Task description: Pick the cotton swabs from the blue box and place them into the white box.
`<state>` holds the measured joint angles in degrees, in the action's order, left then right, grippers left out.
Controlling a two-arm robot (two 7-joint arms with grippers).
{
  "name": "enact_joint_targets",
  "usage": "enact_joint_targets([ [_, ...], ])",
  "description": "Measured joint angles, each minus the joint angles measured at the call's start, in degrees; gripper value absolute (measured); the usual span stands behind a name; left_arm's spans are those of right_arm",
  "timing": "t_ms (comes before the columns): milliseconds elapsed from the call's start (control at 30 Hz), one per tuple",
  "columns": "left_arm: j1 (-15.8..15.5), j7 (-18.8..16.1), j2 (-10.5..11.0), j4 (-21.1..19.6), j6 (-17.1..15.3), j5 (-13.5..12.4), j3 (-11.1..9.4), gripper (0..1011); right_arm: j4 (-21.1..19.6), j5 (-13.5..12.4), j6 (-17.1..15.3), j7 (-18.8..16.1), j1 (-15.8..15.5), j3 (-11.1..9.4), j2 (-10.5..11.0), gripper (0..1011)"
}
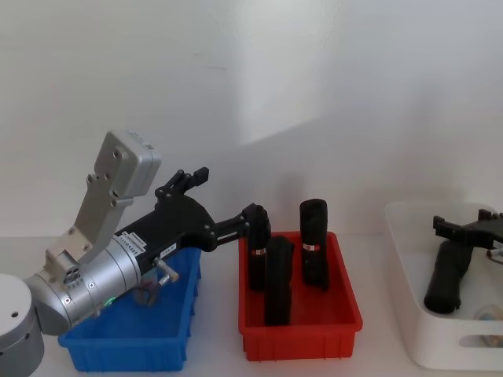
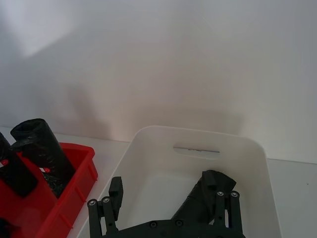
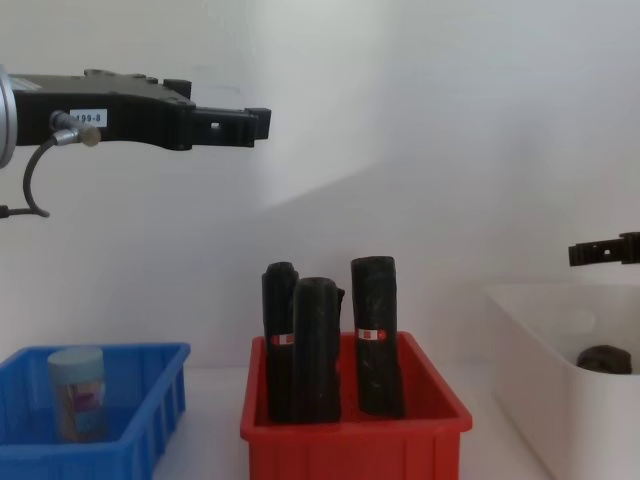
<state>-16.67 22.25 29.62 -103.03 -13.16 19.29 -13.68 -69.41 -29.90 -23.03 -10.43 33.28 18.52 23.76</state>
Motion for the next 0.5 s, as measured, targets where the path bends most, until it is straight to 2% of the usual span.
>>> enact_joint_targets([
  [500,0.0,0.0,0.0,0.0,0.0,0.0,0.0,1003,0.1,0.0,-0.1,-0.1,0.1,0.0,0.0,1002],
])
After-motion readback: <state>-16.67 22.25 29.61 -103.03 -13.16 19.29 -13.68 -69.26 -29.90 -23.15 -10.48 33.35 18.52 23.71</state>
